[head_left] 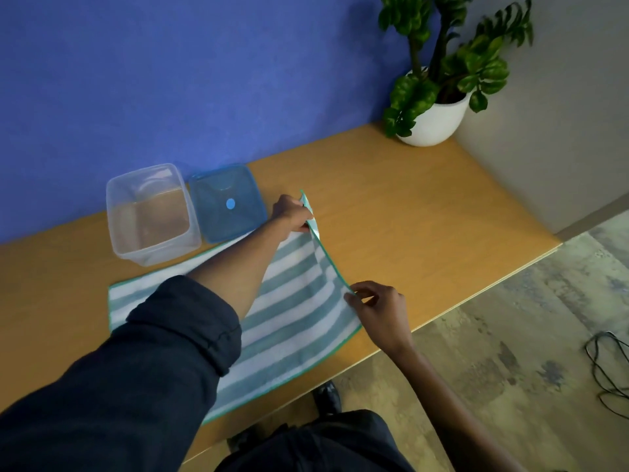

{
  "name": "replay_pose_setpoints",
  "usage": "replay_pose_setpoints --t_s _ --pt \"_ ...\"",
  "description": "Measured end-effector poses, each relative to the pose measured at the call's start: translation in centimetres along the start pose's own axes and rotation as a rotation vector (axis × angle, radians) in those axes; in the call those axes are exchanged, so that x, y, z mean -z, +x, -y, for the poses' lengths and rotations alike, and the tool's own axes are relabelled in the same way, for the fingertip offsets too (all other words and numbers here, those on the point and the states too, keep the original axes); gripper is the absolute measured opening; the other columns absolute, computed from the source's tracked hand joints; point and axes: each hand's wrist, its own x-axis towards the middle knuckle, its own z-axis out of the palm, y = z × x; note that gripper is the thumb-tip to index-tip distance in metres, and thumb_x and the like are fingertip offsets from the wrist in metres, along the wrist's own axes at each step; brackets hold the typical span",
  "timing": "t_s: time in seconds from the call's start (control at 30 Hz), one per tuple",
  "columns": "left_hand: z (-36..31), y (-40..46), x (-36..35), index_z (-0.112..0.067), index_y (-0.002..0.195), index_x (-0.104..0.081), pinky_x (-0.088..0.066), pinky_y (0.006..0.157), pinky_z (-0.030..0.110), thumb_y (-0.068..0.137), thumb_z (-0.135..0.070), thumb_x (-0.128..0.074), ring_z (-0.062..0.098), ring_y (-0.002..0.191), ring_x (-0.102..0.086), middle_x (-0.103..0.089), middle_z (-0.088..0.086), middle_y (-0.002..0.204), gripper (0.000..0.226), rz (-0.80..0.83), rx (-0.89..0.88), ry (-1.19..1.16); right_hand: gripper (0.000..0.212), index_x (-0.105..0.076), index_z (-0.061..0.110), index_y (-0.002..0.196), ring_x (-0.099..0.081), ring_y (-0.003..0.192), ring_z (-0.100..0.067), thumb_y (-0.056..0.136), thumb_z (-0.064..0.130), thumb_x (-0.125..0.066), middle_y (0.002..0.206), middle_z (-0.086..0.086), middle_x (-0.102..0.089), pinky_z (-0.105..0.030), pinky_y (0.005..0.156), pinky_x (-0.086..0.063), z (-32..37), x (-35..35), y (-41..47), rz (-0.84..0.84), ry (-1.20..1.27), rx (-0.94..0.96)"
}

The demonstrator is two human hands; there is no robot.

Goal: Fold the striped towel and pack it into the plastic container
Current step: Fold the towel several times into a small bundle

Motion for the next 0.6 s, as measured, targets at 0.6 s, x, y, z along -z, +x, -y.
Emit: replay_pose_setpoints --t_s 0.6 --pt "1.3 -4.5 12.0 -0.003 0.093 -0.058 -0.057 0.049 0.018 0.090 0.001 -0.060 0.005 0.040 -0.063 -0.064 0.008 0.070 0.006 0.141 -0.139 -0.082 0.019 -0.065 0.022 0.072 -0.038 0.042 -0.006 0.083 0.034 -0.075 0.046 0.009 -0.050 -0.018 0.046 -0.028 5.3 -3.2 -1.7 0.256 0.061 0.285"
